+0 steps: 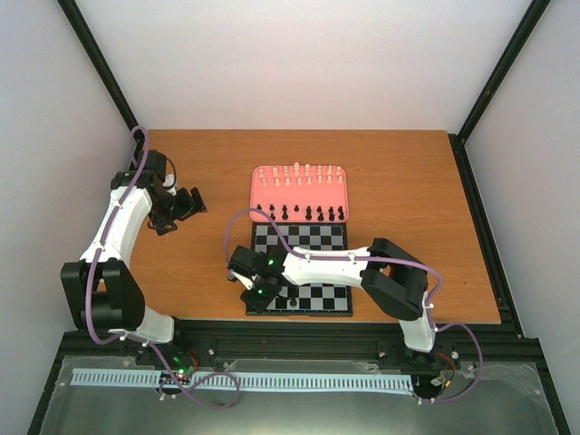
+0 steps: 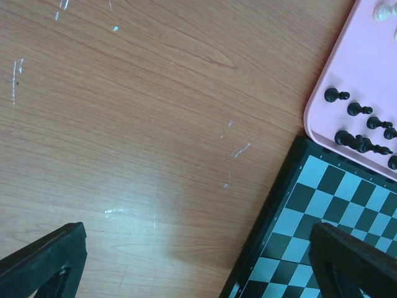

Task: Set up the chess pieces on the board
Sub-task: Place the chess piece on the chessboard.

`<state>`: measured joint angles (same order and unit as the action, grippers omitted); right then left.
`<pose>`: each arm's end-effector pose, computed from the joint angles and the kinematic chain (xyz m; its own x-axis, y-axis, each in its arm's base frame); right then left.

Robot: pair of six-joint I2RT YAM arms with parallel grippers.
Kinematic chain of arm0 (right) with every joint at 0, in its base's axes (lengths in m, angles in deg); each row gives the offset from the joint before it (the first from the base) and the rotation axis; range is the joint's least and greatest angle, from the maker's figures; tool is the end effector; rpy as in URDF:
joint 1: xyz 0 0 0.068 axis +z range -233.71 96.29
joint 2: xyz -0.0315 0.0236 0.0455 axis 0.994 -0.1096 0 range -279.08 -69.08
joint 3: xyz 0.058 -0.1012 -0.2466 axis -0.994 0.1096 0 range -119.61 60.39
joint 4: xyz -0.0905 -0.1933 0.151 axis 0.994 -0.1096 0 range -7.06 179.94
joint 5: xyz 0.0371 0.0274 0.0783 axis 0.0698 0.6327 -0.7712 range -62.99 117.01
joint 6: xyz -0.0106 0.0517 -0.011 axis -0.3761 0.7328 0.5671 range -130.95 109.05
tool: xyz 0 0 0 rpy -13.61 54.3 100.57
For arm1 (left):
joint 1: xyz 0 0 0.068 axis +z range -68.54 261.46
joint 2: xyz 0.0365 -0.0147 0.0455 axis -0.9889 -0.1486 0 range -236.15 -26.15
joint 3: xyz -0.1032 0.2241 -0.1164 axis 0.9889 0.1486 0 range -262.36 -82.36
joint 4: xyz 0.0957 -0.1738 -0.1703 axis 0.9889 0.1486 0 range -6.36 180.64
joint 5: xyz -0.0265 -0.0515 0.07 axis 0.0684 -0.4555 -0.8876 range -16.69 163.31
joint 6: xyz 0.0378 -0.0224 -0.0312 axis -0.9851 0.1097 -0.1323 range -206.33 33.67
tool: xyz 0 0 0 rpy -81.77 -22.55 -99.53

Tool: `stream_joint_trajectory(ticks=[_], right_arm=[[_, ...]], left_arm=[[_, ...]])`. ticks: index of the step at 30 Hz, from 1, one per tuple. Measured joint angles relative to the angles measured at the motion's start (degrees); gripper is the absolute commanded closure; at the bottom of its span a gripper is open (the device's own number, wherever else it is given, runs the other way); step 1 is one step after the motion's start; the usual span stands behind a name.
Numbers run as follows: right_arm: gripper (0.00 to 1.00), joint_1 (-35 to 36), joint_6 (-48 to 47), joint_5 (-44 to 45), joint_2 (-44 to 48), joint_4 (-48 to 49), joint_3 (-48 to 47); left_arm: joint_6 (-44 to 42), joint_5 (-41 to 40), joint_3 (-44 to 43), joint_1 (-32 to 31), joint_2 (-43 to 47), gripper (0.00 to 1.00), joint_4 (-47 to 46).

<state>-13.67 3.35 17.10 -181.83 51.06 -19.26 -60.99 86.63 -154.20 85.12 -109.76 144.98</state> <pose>0.1286 0.3723 0.1697 -0.5478 -0.7954 -0.2595 -0.8346 0.4982 0.2350 0.2741 0.0094 0.2807 -0.8650 -0.4728 -0.1683 -0.4046 0.8554 -0.3235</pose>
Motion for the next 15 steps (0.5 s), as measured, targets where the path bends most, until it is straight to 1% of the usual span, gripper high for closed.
stream_joint_trajectory(ticks=[2,9,15], right_arm=[[0.65,0.2,-0.2,0.0,0.1,-0.2,0.1],[0.54,0.4,-1.0,1.7,3.0,-1.7,-0.5],[0.45,0.0,-1.9,5.7,4.0,-4.6,-7.0]], left_arm=[[0.0,0.0,0.1,0.0,0.1,0.0,0.0],[0.0,0.0,0.1,0.0,0.6,0.0,0.0],[0.0,0.0,0.1,0.0,0.7,0.0,0.0]])
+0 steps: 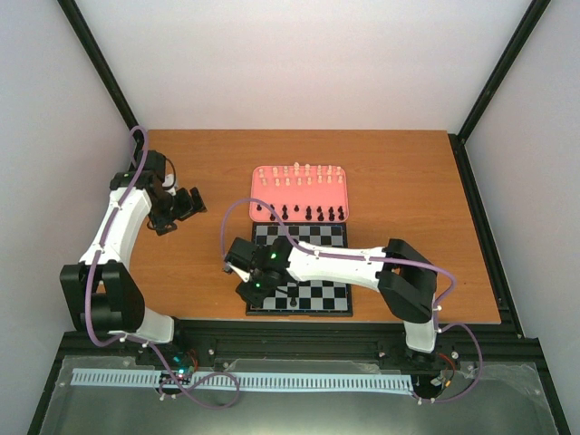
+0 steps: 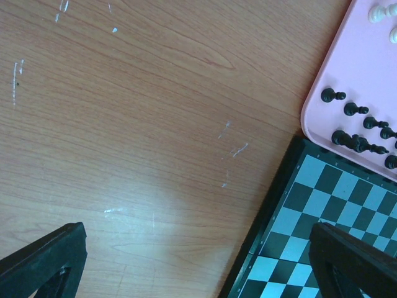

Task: Set up the chess pieces on the board
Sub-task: Place the chess piece on the chessboard, then pick up the chess piece from the storage box.

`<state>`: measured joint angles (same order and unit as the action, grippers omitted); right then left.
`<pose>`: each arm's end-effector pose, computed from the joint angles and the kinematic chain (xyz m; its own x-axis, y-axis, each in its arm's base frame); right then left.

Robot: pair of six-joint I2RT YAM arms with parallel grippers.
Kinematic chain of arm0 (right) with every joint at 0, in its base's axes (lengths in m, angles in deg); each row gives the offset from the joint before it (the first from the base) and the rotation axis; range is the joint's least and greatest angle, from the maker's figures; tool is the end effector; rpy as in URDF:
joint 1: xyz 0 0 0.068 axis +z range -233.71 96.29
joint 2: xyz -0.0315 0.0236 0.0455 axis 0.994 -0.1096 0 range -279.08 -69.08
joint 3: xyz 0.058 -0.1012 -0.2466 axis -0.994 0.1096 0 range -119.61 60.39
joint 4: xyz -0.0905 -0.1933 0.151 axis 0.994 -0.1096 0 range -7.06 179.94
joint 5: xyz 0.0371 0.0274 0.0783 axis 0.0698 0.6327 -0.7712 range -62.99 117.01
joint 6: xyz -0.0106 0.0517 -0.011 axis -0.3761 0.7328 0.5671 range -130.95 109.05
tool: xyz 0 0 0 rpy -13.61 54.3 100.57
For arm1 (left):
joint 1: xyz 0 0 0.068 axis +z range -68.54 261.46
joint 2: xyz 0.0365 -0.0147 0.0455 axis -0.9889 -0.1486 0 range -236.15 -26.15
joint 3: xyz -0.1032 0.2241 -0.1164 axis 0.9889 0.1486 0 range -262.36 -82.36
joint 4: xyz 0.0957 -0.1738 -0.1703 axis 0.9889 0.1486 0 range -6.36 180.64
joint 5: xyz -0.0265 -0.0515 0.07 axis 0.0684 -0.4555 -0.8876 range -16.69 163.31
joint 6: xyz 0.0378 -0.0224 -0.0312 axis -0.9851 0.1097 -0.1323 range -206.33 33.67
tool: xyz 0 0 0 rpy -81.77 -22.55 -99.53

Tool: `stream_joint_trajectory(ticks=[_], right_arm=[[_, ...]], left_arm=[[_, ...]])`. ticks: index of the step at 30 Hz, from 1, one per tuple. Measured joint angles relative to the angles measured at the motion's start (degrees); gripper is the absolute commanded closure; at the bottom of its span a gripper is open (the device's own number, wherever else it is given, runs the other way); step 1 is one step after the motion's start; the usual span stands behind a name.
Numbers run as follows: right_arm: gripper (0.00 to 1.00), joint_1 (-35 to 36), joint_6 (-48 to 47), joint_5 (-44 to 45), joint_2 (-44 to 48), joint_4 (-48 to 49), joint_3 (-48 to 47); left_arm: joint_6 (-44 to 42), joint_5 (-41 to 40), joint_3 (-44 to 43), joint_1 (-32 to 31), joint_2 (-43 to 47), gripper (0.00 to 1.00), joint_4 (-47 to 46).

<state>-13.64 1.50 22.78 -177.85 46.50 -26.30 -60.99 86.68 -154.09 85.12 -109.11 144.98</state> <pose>0.1338 0.3769 0.2273 -0.5073 -0.7683 -0.3903 -0.8588 0.4884 0.1549 0.2720 0.0092 0.2830 -0.8634 -0.4726 -0.1763 -0.4013 0.8554 -0.3275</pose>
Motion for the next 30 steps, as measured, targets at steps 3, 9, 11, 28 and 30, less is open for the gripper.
stream_joint_trajectory(ticks=[3,9,11,28,30], right_arm=[[0.45,-1.6,-0.2,1.4,0.4,-1.3,-4.1],[0.47,-12.4,0.0,4.1,-1.1,-2.3,-12.7],[0.5,-17.0,0.3,5.4,-4.4,-2.3,-18.1],[0.65,-26.2,-1.6,5.5,-32.2,-12.1,-43.0],[0.65,-26.2,-1.5,5.1,-32.1,-12.0,-41.9]], left_arm=[[0.0,0.2,0.0,0.0,0.0,0.0,0.0],[0.0,0.7,0.0,0.0,0.0,0.0,0.0],[0.0,1.0,0.0,0.0,0.0,0.0,0.0],[0.0,1.5,-1.3,0.0,-2.8,0.0,0.0],[0.0,1.5,-1.3,0.0,-3.0,0.0,-0.1]])
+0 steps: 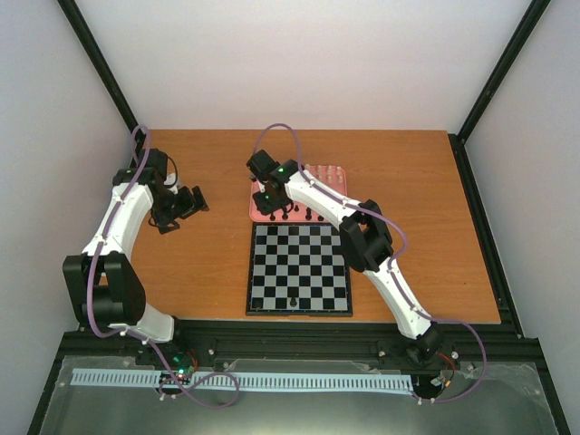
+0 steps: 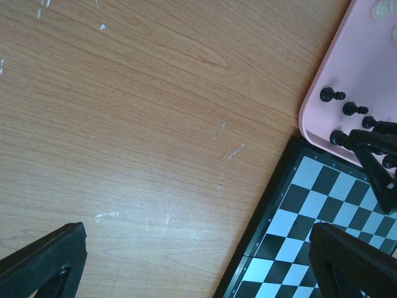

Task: Set up the chess pieces on the board
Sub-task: Pick up the chess piece from the storage box.

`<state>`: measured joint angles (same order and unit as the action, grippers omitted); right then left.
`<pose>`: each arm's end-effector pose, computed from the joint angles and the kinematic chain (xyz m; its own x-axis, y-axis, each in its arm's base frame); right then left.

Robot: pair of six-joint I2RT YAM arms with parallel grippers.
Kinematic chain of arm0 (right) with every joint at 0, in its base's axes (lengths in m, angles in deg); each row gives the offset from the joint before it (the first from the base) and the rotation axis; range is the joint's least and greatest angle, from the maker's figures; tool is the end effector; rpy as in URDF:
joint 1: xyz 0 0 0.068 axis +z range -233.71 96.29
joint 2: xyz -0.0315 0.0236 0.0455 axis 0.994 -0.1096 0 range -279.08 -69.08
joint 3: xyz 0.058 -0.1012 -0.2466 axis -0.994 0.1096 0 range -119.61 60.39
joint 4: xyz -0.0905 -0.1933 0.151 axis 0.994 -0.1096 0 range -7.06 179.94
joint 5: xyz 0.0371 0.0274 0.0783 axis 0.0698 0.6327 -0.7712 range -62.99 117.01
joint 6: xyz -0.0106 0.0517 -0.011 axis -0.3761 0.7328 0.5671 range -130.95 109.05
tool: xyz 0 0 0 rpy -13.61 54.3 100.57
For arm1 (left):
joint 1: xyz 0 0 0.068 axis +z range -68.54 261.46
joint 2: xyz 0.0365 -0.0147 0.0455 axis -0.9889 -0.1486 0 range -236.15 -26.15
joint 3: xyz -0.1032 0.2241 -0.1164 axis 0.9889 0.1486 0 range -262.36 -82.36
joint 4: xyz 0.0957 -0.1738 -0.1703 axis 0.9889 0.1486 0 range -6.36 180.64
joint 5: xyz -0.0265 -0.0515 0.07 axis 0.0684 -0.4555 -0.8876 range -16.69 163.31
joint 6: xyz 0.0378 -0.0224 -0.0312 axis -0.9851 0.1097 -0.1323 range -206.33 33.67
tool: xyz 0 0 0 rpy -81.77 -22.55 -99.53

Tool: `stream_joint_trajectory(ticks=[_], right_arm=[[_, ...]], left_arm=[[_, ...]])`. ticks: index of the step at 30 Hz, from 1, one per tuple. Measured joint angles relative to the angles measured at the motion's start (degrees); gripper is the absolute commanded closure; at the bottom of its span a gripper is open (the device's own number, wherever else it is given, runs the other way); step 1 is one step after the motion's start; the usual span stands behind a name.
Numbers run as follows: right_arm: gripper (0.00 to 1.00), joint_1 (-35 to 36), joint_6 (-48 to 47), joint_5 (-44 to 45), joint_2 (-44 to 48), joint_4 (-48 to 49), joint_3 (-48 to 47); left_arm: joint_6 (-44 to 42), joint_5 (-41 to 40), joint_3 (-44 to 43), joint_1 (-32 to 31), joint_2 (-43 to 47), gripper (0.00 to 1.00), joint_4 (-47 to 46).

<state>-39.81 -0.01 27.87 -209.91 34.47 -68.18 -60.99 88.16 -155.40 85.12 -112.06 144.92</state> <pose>0.3738 0.3591 0.1854 -0.7855 -0.4925 -0.3749 -0.5501 0.8331 0.0583 0.2829 0.0090 0.2765 -0.8711 -0.4704 -0.1414 -0.4037 0.8495 -0.3396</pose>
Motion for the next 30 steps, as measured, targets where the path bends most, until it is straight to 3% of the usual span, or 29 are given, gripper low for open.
stream_joint_trajectory(ticks=[30], right_arm=[[0.78,0.0,0.0,-1.7,0.0,-0.5,2.9]], left_arm=[[0.0,-0.5,0.0,0.0,-0.9,0.0,0.0]])
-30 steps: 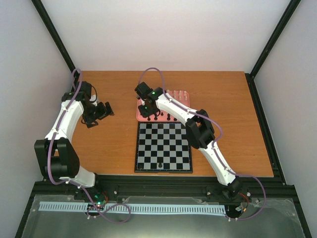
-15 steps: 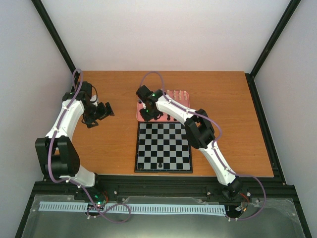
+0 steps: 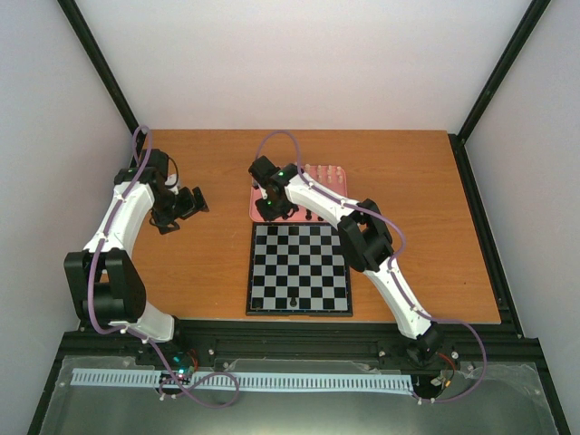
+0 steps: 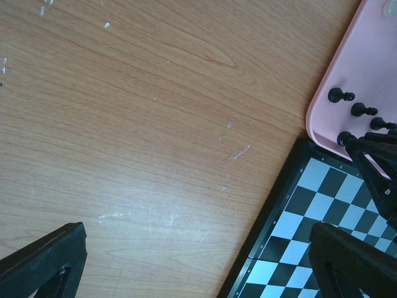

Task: Set up the chess pieces on the board
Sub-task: Pick up the chess piece from the storage box.

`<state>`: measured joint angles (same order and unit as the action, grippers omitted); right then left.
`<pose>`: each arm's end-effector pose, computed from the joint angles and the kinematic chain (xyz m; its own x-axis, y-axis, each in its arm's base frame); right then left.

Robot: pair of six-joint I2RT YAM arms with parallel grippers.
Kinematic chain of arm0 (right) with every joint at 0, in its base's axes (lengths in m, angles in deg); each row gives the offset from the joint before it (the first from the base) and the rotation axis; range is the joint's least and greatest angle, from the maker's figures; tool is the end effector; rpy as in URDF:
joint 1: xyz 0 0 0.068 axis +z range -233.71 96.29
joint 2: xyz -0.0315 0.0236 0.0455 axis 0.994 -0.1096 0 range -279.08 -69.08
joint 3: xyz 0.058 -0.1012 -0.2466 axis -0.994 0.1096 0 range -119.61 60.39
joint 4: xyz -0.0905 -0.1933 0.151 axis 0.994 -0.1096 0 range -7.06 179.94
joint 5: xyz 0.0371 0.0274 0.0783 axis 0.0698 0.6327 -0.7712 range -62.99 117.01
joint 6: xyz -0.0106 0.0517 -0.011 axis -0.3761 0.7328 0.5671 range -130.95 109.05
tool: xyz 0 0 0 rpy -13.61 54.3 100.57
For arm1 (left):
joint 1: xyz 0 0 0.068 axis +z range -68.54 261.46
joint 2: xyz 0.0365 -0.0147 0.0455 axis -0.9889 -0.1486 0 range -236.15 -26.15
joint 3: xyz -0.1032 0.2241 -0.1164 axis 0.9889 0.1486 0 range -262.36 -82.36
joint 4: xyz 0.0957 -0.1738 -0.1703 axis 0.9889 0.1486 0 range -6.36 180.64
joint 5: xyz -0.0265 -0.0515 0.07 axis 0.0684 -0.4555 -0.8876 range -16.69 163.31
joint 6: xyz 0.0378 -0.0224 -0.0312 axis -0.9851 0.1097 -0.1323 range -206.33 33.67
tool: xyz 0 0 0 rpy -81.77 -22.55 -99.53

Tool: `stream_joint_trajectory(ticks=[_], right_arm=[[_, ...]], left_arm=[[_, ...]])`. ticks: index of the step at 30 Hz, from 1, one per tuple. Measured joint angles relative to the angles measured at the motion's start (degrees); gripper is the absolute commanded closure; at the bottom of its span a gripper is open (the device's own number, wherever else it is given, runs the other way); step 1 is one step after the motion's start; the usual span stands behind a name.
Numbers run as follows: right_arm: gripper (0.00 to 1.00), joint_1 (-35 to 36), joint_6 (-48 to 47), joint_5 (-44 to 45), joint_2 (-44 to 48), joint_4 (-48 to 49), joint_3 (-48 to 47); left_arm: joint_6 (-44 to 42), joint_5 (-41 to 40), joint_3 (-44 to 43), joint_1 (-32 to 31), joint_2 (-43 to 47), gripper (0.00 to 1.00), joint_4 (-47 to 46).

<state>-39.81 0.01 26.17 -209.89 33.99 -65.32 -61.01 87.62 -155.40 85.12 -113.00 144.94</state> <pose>0.3688 0.3557 0.1708 -0.8015 -0.5074 -0.3163 -0.5544 0.8288 0.0754 0.2855 0.0095 0.2721 -0.8724 -0.4712 -0.1302 -0.4112 0.8513 -0.3257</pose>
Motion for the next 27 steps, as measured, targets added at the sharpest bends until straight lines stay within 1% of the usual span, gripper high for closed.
stream_joint_trajectory(ticks=[4,13,21,27], right_arm=[[0.83,0.0,0.0,0.2,0.0,0.0,0.0],[0.97,0.0,0.2,0.3,0.0,-0.2,0.0],[0.97,0.0,0.3,1.4,0.5,-0.2,0.2],[0.97,0.2,-0.3,1.9,5.9,-0.3,0.5]], left_arm=[[0.0,0.0,0.0,0.0,0.0,0.0,0.0],[0.0,0.0,0.0,0.0,0.0,0.0,0.0],[0.0,0.0,0.0,0.0,0.0,0.0,0.0],[0.0,-0.1,0.0,0.0,0.5,0.0,0.0]])
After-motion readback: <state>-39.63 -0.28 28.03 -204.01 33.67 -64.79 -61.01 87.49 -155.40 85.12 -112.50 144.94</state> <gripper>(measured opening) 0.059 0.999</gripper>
